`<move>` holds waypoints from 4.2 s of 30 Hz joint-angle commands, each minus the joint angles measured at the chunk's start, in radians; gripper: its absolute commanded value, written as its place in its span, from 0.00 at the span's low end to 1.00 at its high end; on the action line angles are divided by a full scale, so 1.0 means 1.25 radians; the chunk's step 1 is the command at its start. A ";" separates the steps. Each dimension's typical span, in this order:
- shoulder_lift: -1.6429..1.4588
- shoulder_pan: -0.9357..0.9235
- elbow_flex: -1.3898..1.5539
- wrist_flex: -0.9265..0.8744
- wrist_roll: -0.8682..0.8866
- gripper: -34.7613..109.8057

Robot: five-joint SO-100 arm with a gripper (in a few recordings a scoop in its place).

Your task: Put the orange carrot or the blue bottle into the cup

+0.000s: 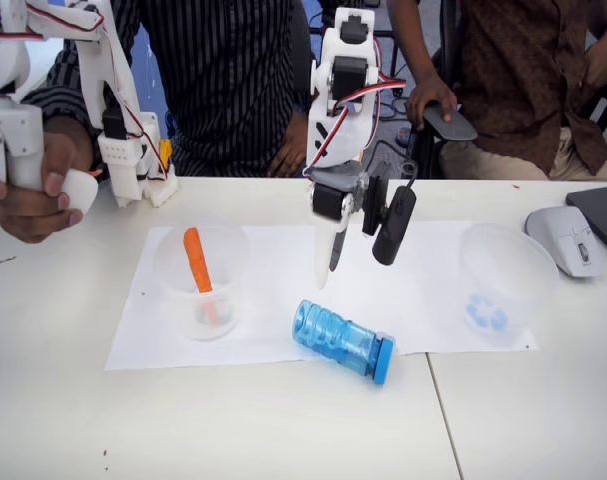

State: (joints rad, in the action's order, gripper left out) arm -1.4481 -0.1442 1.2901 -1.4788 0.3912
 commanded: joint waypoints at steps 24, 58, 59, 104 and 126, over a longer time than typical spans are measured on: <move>0.058 -0.031 -0.069 0.005 0.009 0.54; 0.189 -0.032 -0.072 0.074 0.007 0.54; 0.189 -0.032 -0.072 0.075 0.006 0.54; 0.239 -0.031 -0.071 0.124 0.007 0.49; 0.238 -0.021 -0.064 0.113 0.009 0.41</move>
State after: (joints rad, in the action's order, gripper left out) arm -1.0861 -0.1611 1.2732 -1.3238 0.3896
